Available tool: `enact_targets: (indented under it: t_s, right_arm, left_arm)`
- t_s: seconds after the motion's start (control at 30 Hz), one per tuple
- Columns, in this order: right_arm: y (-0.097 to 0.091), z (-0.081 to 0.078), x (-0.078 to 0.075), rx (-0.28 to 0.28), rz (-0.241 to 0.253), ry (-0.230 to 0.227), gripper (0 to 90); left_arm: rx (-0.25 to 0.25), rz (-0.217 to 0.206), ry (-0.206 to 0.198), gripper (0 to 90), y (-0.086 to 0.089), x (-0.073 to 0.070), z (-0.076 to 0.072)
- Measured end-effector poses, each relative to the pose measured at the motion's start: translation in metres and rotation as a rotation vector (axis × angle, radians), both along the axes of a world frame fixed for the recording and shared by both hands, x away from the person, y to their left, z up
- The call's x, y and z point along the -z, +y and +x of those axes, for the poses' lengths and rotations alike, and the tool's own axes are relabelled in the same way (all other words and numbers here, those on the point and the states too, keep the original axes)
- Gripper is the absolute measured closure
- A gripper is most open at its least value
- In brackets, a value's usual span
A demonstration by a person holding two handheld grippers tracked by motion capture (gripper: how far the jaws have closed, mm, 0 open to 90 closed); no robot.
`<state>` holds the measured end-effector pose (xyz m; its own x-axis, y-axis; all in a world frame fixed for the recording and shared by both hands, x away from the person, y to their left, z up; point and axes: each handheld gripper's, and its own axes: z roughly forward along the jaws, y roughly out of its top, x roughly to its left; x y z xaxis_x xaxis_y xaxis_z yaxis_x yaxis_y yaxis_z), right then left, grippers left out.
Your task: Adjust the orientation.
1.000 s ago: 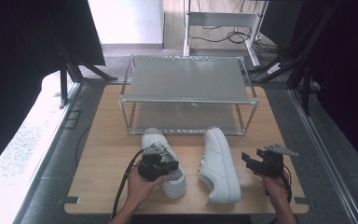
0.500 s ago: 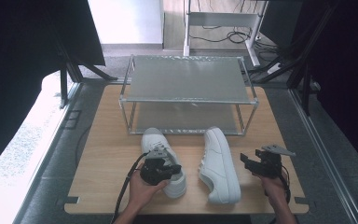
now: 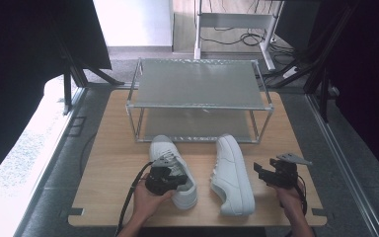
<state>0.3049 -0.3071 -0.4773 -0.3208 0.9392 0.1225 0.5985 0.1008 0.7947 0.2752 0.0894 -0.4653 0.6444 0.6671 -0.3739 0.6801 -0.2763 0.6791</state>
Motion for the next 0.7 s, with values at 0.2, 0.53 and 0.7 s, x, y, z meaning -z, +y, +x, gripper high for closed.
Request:
enact_targets:
  t_s: [0.2, 0.53, 0.7]
  right_arm:
    - [-0.0009, -0.0004, -0.0006, 0.004, 0.003, 0.003, 29.5]
    - [-0.0052, -0.0003, -0.0018, 0.019, 0.010, 0.000, 29.7]
    - [-0.0053, -0.0005, -0.0013, 0.017, 0.009, 0.001, 29.6]
  left_arm:
    - [0.003, 0.004, 0.003, 90.0, 0.0017, 0.0003, 0.0001]
    - [0.012, 0.006, 0.005, 90.0, 0.0054, -0.0004, 0.0005]
    - [0.006, 0.010, 0.004, 90.0, 0.0084, -0.0017, -0.0002]
